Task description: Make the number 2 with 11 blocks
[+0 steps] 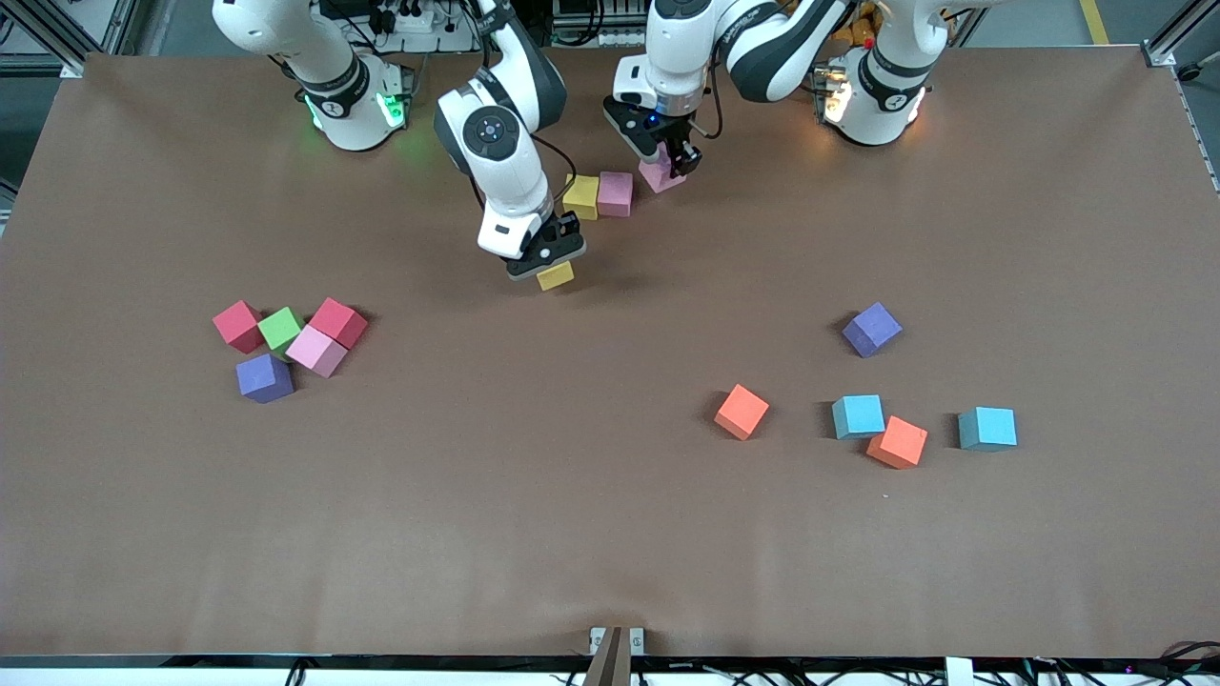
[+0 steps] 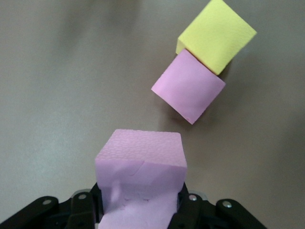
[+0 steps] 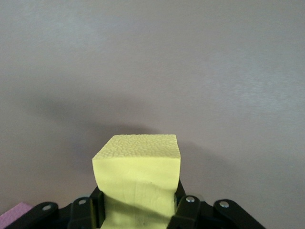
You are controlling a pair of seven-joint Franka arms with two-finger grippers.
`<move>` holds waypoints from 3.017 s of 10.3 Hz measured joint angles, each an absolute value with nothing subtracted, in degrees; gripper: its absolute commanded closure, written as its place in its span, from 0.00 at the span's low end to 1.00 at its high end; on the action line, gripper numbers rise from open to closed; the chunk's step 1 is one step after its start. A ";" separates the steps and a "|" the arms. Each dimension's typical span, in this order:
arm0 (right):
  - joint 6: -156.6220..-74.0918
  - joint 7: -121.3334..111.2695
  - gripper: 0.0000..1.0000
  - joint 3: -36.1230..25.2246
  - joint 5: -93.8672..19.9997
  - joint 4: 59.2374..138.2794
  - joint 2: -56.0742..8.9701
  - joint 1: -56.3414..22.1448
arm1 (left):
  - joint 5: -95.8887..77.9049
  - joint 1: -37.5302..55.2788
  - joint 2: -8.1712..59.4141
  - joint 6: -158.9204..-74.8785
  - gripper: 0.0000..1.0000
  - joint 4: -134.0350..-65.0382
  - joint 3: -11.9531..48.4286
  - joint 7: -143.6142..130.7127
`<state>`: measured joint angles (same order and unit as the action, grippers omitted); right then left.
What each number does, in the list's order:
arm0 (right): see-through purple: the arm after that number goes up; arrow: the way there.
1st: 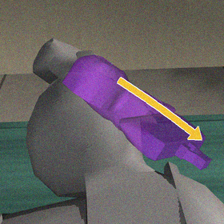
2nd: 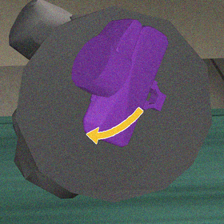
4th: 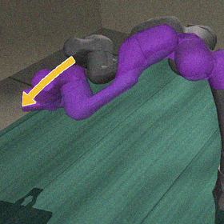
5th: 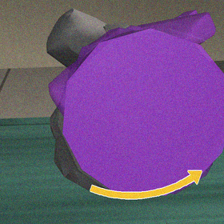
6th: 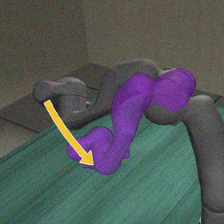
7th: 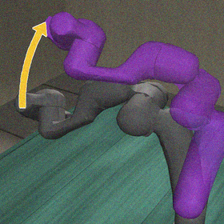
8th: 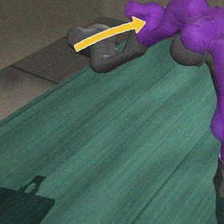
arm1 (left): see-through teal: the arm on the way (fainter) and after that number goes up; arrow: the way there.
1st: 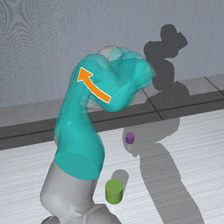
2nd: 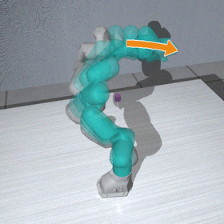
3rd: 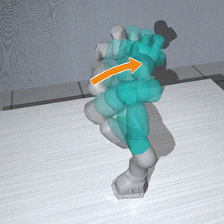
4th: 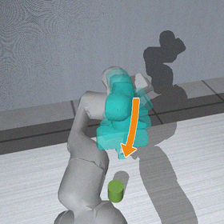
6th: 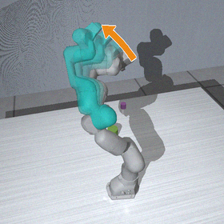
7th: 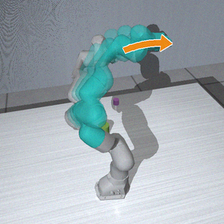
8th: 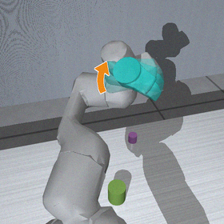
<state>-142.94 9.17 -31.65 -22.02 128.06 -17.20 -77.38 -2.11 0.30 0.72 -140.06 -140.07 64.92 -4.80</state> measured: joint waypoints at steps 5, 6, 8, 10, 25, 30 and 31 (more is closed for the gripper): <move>-141.68 11.90 0.65 -32.04 -22.07 127.78 -17.28 -70.44 | -1.12 0.59 1.07 -139.14 1.00 -137.80 64.49 0.54; -141.16 14.89 0.66 -32.04 -22.09 127.08 -17.28 -70.29 | 0.48 2.11 1.38 -138.78 1.00 -137.37 62.41 0.93; -137.20 21.41 0.66 -32.01 -22.09 124.60 -17.25 -70.31 | 4.61 9.53 2.96 -138.65 1.00 -136.79 53.23 1.39; -133.05 28.38 0.66 -32.30 -22.09 121.57 -17.21 -70.31 | 5.58 13.18 4.76 -138.62 1.00 -136.40 48.99 3.75; -131.04 31.76 0.67 -35.29 -32.38 119.07 -18.53 -66.98 | 17.29 29.98 13.46 -138.56 1.00 -133.38 35.87 5.45; -133.31 28.59 0.67 -34.95 -34.76 119.87 -19.60 -66.64 | 18.45 31.33 16.27 -138.56 1.00 -132.05 35.50 5.45; -133.31 26.98 0.67 -34.78 -34.75 119.87 -19.88 -66.66 | 19.14 31.61 16.86 -138.56 1.00 -131.72 35.21 5.45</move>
